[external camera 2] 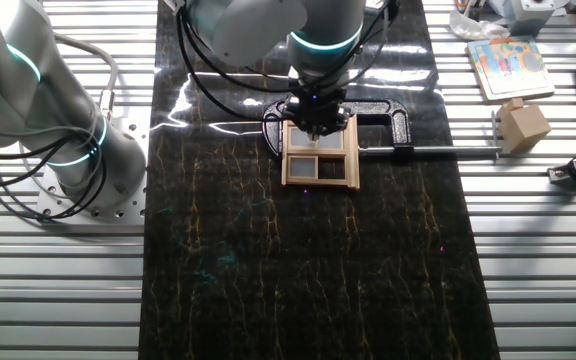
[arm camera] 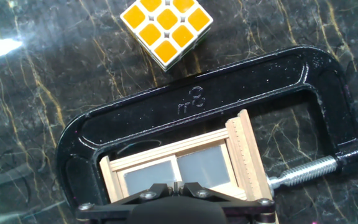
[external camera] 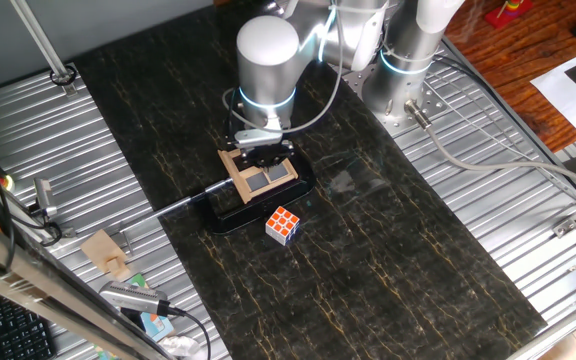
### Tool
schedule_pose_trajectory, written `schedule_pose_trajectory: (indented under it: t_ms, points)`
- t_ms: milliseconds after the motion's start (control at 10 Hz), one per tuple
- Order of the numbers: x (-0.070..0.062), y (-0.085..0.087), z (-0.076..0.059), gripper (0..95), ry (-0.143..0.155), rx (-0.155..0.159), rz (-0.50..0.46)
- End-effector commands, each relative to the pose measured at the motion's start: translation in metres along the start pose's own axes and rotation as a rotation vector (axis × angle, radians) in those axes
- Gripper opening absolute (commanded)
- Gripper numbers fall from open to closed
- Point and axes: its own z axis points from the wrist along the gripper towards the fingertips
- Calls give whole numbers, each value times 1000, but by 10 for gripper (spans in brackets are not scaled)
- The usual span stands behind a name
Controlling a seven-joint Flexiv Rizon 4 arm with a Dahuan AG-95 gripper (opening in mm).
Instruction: Open a sliding window
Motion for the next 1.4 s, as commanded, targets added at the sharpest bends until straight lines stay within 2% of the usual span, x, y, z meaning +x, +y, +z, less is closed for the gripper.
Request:
schedule_pose_trajectory:
  t_ms: [100, 1400]
  points:
    - [0, -1, 2, 0, -1, 0, -5]
    - [0, -1, 9, 0, -7, -9, -64]
